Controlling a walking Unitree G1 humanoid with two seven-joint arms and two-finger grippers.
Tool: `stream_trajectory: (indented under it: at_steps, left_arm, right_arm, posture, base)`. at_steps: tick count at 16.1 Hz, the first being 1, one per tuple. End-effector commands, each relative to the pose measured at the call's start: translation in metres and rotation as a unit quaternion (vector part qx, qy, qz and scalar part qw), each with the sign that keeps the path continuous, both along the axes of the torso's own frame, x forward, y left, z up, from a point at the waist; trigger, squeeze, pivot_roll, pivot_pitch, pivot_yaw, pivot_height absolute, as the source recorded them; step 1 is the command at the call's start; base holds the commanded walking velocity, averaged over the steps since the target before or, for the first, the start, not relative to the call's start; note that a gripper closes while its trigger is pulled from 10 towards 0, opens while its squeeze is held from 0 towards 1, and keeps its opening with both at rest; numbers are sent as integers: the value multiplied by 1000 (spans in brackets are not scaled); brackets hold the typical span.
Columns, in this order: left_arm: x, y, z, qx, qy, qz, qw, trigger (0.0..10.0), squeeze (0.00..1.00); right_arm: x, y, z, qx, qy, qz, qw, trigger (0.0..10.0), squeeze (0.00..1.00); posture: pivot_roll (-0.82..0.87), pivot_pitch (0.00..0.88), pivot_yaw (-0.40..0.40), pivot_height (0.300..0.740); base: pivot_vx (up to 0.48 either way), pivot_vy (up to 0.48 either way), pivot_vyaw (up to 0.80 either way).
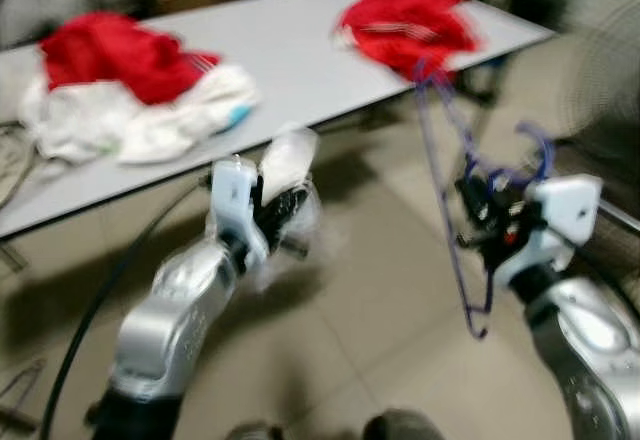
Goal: Hang hanger
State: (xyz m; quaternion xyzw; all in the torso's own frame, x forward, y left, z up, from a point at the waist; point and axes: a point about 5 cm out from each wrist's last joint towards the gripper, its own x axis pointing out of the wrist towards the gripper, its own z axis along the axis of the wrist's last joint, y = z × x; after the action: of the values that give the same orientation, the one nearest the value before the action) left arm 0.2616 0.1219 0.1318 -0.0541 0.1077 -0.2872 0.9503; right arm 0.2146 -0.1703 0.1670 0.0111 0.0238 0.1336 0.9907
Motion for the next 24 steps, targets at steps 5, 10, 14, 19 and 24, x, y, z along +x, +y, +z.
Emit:
stream_trajectory:
  at_steps: [5,10,14,19,24]
  left_arm:
    - [12,16,-15,79,73,46,993,0,0]
    - [29,19,-2,91,31,-23,995,0,0]
    - [35,31,1,142,34,-115,983,0,0]
    - [60,47,12,233,22,-136,963,0,0]
    - [74,24,37,65,61,-122,988,0,0]
  right_arm:
    - [-39,-12,-24,-66,100,183,976,10000,0]
    - [-45,-7,-32,-92,122,278,948,10000,0]
    - [-40,-8,-34,-102,123,287,944,10000,0]
    - [-44,-7,-34,-90,137,325,931,10000,0]
    - [-46,-8,-39,-97,149,318,931,10000,0]
  posture:
    - [-106,0,34,740]
    - [-91,0,51,740]
    - [-83,0,51,740]
    - [-84,0,52,740]
    - [-86,0,52,740]
  base:
    - [0,0,0]
    - [0,0,0]
    - [0,0,0]
    - [0,0,0]
    - [0,0,0]
